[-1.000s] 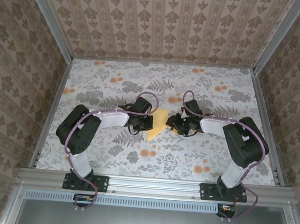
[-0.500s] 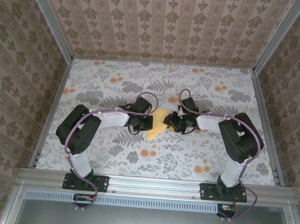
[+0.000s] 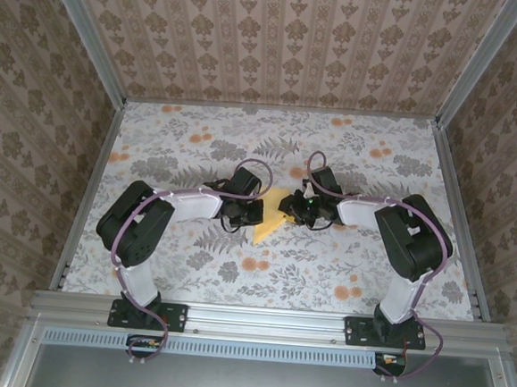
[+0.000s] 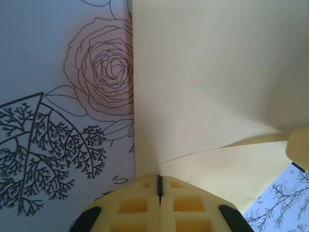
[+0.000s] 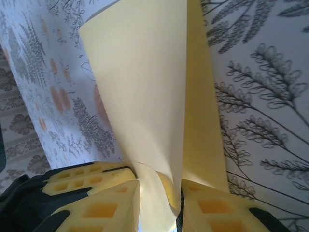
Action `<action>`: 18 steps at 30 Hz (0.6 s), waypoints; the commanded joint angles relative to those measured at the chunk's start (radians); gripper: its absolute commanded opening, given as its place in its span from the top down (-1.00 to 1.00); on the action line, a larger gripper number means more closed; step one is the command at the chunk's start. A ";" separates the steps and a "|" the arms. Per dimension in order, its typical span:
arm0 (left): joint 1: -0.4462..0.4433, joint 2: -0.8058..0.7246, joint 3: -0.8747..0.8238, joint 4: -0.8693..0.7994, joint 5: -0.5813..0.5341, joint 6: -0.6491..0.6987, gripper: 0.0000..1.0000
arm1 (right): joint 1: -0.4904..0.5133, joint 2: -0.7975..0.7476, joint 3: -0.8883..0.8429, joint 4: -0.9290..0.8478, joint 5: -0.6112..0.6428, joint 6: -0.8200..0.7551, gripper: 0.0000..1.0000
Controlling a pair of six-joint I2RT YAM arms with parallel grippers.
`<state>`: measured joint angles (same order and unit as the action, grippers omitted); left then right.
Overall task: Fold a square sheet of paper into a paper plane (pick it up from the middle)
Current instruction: Fourth fold the wing at the center of the table.
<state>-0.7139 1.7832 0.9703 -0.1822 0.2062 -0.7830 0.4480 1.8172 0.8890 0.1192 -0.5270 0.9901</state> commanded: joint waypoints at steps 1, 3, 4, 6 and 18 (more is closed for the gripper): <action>0.012 0.014 -0.022 -0.019 -0.004 -0.008 1.00 | 0.009 0.037 -0.023 0.066 -0.067 0.028 0.46; 0.015 0.010 -0.020 -0.016 0.003 -0.006 1.00 | 0.012 0.049 -0.024 0.085 -0.083 0.027 0.48; 0.016 0.009 -0.019 -0.014 0.008 -0.003 0.99 | 0.012 0.054 -0.024 0.086 -0.088 0.028 0.50; 0.021 0.000 -0.021 -0.003 0.025 0.002 0.94 | 0.012 0.065 -0.024 0.091 -0.090 0.027 0.60; 0.077 -0.235 -0.038 0.044 0.048 0.107 0.13 | 0.011 -0.142 -0.022 -0.091 0.117 -0.041 0.99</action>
<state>-0.6586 1.6394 0.9585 -0.1661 0.2504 -0.7223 0.4545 1.7748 0.8658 0.1188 -0.5064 0.9897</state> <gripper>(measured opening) 0.407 0.059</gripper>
